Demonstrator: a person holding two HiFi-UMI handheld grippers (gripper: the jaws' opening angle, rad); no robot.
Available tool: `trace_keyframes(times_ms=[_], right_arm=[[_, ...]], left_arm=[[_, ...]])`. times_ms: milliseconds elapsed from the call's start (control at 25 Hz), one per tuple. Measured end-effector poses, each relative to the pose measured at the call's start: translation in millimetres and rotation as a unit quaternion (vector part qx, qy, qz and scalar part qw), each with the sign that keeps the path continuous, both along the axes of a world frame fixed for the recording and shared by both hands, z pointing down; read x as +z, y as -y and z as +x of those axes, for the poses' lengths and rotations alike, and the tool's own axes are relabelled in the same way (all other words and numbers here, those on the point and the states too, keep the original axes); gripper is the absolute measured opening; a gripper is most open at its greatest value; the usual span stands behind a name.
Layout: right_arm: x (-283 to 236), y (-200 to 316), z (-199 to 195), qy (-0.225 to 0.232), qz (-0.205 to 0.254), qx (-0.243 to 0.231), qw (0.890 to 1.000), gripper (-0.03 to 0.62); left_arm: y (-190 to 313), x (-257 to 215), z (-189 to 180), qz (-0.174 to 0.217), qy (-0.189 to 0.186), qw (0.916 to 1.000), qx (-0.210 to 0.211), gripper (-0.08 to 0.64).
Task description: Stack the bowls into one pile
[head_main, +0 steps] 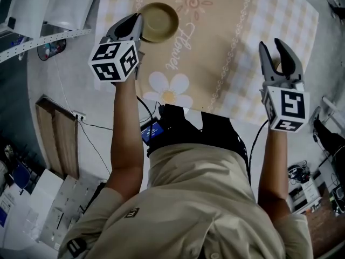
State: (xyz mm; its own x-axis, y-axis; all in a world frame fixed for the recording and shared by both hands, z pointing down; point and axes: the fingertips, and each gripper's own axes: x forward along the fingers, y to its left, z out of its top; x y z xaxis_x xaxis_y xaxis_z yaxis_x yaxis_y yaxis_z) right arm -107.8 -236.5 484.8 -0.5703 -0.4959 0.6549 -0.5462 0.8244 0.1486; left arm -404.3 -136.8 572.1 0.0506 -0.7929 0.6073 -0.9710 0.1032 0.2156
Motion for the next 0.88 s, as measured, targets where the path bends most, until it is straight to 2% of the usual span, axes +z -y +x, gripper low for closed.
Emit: trace_keyframes(times_ms=[400,880], right_arm=[[-32.3,0.5,22.8,0.022,0.020,0.031,0.999,0.156],[-73.3,11.0,100.5,0.055,0.054,0.112,0.991,0.153]], left_arm=[[22.8,-67.2,51.6,0.036,0.018,0.9967,0.070,0.020],[73.3,-135.1,138.1,0.071,0.029,0.9819,0.173,0.020]])
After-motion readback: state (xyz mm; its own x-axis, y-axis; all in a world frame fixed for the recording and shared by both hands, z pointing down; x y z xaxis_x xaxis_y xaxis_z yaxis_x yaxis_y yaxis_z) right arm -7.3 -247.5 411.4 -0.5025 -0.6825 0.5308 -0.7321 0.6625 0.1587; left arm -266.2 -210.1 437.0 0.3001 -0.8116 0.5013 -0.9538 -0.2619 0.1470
